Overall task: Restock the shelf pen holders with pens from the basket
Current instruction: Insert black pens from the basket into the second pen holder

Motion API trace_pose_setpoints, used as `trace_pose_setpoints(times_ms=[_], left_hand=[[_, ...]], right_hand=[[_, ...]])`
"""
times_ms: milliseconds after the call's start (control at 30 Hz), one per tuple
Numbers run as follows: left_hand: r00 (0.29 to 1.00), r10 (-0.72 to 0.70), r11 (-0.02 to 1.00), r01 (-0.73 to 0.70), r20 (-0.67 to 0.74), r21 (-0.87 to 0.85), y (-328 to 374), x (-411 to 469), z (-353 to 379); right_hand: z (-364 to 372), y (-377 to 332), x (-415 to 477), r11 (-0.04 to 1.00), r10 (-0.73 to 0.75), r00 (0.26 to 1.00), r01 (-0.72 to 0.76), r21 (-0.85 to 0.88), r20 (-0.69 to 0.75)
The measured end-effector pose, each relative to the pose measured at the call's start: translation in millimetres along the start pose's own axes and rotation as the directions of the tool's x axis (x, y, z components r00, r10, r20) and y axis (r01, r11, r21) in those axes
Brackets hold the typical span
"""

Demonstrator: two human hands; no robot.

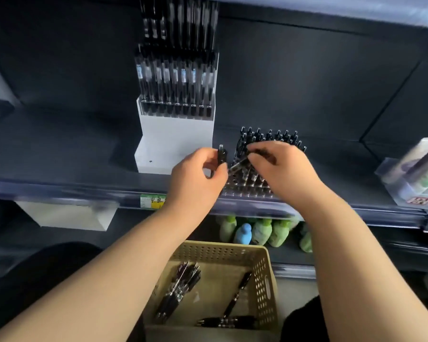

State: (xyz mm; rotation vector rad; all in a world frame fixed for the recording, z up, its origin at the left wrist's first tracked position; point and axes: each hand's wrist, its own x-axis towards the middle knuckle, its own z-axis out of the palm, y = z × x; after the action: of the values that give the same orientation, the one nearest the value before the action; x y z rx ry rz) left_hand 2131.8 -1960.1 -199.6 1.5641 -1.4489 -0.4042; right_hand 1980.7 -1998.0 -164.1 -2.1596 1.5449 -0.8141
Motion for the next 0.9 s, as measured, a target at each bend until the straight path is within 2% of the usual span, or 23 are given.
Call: trace_pose_setpoints(times_ms=[133,300,567,900], left_hand=[[1.0,-0.001,0.995,-0.002,-0.022,-0.102,14,32,1],[0.999,-0.041,0.973,0.032,-0.036,-0.23,7,48,13],[0.997,-0.074,0.97,0.075,0.013,-0.231,1,59,27],[0.992,-0.122,0.969,0.112,-0.032,-0.221,-8,59,28]], right_hand=[[-27,-7,33,0.999,-0.035,0.995,0.038,0.031,-0.089],[-22,1,53,0.998,-0.051,0.981,0.045,-0.036,-0.188],[-5,18,57,0.996,0.022,0.991,-0.033,-0.085,-0.132],[8,17,56,0.979,-0.052,0.99,0.025,-0.202,-0.131]])
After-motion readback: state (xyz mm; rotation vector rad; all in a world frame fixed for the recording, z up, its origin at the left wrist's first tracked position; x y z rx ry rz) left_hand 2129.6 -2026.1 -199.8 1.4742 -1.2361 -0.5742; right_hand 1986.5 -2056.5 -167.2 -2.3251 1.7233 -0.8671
